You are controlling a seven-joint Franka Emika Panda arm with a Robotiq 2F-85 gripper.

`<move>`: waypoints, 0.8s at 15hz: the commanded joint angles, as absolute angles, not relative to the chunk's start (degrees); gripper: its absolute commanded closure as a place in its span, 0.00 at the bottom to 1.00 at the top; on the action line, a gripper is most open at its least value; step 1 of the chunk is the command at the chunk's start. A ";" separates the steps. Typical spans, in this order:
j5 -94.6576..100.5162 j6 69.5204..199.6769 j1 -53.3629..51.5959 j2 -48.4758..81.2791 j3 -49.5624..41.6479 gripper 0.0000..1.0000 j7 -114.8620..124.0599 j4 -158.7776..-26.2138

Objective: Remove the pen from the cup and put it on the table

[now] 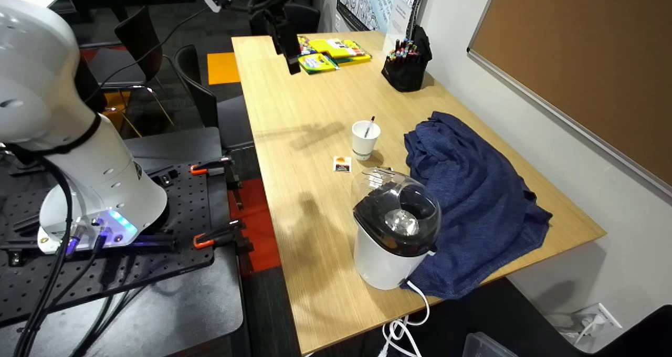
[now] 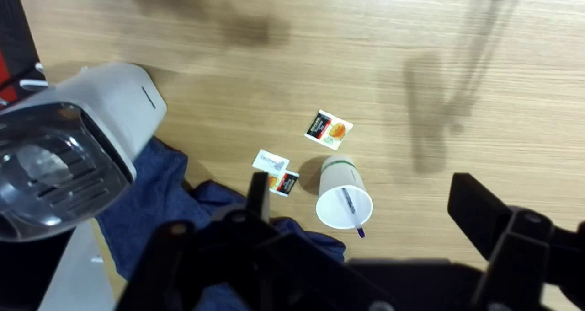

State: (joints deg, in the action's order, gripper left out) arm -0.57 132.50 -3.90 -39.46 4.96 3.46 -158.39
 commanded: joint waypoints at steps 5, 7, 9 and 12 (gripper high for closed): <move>0.59 149.65 -5.33 -23.79 4.85 0.00 -1.21 -152.28; 0.75 153.08 -5.44 -19.27 5.01 0.00 -1.17 -150.59; 1.94 155.11 -4.79 -14.52 5.99 0.00 -0.02 -148.27; 5.78 156.73 -3.97 -8.08 7.02 0.00 1.03 -144.36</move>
